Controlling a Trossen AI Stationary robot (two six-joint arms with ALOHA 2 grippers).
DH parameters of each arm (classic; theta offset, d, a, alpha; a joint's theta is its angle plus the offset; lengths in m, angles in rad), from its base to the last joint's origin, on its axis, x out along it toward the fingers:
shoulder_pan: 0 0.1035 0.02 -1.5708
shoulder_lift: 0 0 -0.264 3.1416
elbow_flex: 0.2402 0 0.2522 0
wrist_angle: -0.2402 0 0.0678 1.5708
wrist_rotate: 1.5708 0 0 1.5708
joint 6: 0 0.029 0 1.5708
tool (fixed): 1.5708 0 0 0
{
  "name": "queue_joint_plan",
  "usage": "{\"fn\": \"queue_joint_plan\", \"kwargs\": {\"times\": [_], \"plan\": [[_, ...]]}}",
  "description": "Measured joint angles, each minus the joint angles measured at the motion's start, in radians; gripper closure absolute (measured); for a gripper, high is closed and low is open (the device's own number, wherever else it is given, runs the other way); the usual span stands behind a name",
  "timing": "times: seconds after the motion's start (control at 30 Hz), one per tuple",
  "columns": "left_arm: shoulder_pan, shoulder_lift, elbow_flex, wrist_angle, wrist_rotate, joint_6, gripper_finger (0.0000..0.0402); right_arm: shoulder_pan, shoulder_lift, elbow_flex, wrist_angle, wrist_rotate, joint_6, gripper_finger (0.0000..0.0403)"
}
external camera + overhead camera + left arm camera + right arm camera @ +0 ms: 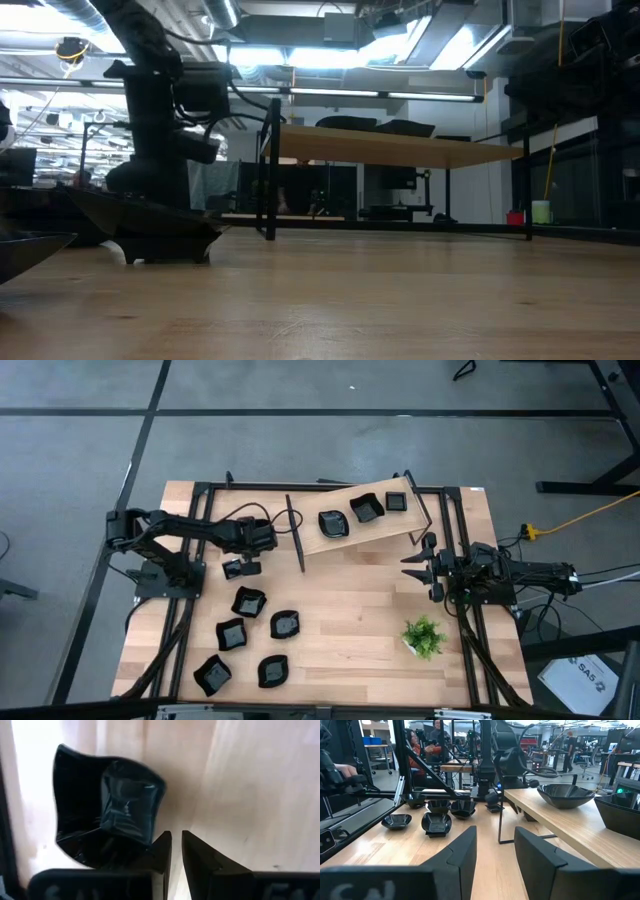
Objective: Pick & Place Mini shaped plates
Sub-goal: Stack the distorted square plate on top of the distorted square plate on the shelf
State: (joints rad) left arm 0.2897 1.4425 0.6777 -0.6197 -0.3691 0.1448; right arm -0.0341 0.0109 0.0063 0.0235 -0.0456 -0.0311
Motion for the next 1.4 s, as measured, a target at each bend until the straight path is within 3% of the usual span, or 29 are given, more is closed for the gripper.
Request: {"fn": "queue_joint_plan", "kwargs": {"times": [0.23,0.43,0.67,1.0,1.4], "plan": [[-0.045,-0.059,0.0,0.006,0.092,-0.001,0.0366,0.0,0.0,0.0,0.0,0.0,0.0,0.0271],[-0.074,-0.181,0.0,0.025,0.094,-0.022,0.0364,0.0,0.0,0.0,0.0,0.0,0.0,0.0271],[-0.072,-0.3,-0.023,0.016,0.04,-0.065,0.0368,0.0,0.0,0.0,0.0,0.0,0.0,0.0271],[-0.072,-0.329,-0.083,0.015,-0.085,-0.105,0.0365,0.0,0.0,0.0,0.0,0.0,0.0,0.0271],[-0.028,-0.328,-0.083,0.018,-0.054,-0.089,0.0279,0.0,0.0,0.0,0.0,0.0,0.0,0.0271]]}}
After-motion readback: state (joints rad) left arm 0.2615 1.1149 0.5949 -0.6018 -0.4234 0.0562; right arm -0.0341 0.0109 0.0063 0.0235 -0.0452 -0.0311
